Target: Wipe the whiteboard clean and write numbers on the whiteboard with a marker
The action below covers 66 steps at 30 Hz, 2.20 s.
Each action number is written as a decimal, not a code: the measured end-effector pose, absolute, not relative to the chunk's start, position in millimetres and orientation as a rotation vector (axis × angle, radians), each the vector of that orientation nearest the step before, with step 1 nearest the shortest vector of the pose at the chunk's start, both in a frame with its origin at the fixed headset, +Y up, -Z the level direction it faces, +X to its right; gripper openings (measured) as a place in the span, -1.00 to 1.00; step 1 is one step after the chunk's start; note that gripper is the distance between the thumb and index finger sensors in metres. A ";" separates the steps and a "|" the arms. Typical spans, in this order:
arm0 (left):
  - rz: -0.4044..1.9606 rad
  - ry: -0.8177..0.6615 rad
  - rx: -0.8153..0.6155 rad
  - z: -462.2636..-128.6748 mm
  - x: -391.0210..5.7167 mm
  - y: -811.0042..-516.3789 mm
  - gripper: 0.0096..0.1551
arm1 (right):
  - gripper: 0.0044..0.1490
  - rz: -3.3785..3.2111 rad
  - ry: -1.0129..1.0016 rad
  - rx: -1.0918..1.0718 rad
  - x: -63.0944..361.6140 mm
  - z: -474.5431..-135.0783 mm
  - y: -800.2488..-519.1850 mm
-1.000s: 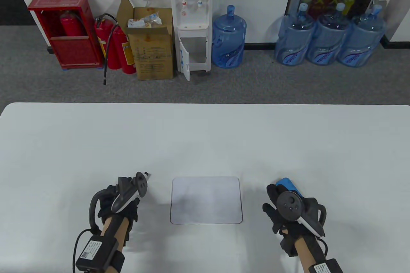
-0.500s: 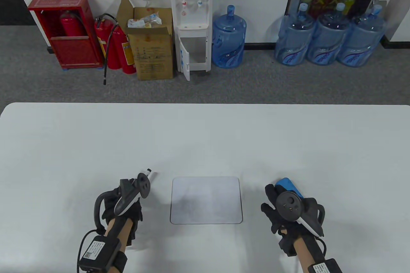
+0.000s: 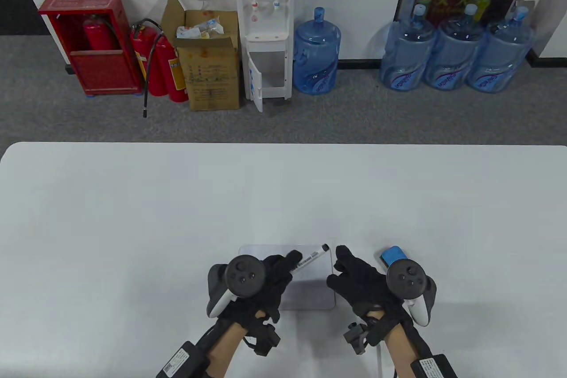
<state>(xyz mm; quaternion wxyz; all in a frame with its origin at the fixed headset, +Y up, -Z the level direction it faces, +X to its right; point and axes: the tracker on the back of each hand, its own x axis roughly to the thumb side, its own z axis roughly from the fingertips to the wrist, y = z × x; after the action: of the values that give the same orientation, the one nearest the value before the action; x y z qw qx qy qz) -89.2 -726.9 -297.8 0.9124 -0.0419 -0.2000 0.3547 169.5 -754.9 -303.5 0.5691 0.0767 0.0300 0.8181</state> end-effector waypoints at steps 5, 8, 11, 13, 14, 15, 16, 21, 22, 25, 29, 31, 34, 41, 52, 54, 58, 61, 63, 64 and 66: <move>0.662 -0.516 -0.041 -288.8 -71.4 -732.9 -0.40 | -0.02 1.691 0.134 0.129 159.8 -302.6 -764.1; 0.614 -0.517 -0.019 -286.8 -68.9 -733.6 -0.40 | -0.18 1.682 0.140 0.109 161.7 -303.8 -767.1; 0.509 -0.456 0.069 -286.6 -73.8 -734.1 -0.35 | -0.22 1.643 0.089 0.073 168.0 -304.1 -767.8; 0.451 -0.447 0.091 -287.1 -77.4 -734.9 -0.32 | -0.25 1.593 0.095 0.070 170.7 -304.7 -768.5; 0.453 -0.452 0.092 -287.1 -77.9 -735.6 -0.33 | -0.25 1.579 0.103 0.076 171.2 -305.0 -769.1; 0.467 -0.449 0.089 -287.0 -78.2 -736.2 -0.35 | -0.26 1.571 0.113 0.085 171.4 -305.4 -770.1; 0.484 -0.446 0.091 -286.8 -78.0 -736.2 -0.36 | -0.27 1.572 0.122 0.090 171.0 -305.8 -771.3; 0.480 -0.456 0.113 -286.8 -77.1 -736.3 -0.44 | -0.28 1.556 0.148 0.110 168.1 -306.1 -773.3; 0.481 -0.458 0.112 -287.1 -77.3 -736.6 -0.45 | -0.28 1.548 0.164 0.114 167.6 -306.2 -773.7; 0.522 -0.477 0.058 -289.0 -78.0 -738.5 -0.45 | -0.28 1.539 0.192 0.125 167.0 -306.7 -775.2; 0.534 -0.496 0.017 -290.2 -77.9 -738.8 -0.48 | -0.31 1.522 0.220 0.146 165.5 -307.2 -775.7; 0.541 -0.515 0.016 -290.0 -78.1 -737.7 -0.49 | -0.33 1.513 0.220 0.161 165.0 -307.2 -775.0; 0.575 -0.533 -0.019 -291.7 -80.0 -735.3 -0.49 | -0.36 1.487 0.242 0.189 164.7 -307.4 -774.8; 0.775 -0.524 -0.157 -302.2 -98.9 -738.1 -0.48 | -0.40 1.400 0.196 0.195 185.1 -311.0 -768.4; 0.423 -0.169 0.046 -321.2 -183.7 -707.2 -0.48 | -0.33 1.401 0.099 0.055 231.6 -310.3 -775.8; 0.237 -0.099 0.061 -325.4 -200.5 -707.2 -0.49 | -0.32 1.430 0.092 0.044 234.5 -309.7 -775.8; -0.007 0.028 -0.007 -334.1 -233.4 -724.2 -0.49 | -0.31 1.510 0.082 0.022 239.1 -309.4 -777.8; -0.031 0.094 -0.048 -337.8 -248.7 -741.5 -0.49 | -0.31 1.537 0.085 0.014 240.0 -308.6 -777.3; -0.061 0.118 -0.078 -340.3 -254.3 -753.0 -0.50 | -0.31 1.550 0.087 0.010 240.1 -308.2 -777.1; -0.076 0.122 -0.098 -341.3 -255.3 -756.2 -0.50 | -0.31 1.553 0.089 0.011 240.0 -308.0 -777.1; -0.118 0.115 -0.124 -342.5 -256.2 -763.3 -0.51 | -0.30 1.565 0.094 0.015 239.9 -307.7 -776.8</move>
<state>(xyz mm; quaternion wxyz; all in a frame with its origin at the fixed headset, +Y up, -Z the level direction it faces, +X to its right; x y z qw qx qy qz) -256.2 -763.3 -342.5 0.9947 -0.0619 0.0576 -0.0587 239.9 -776.8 -307.7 0.7083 0.0066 0.0422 0.7046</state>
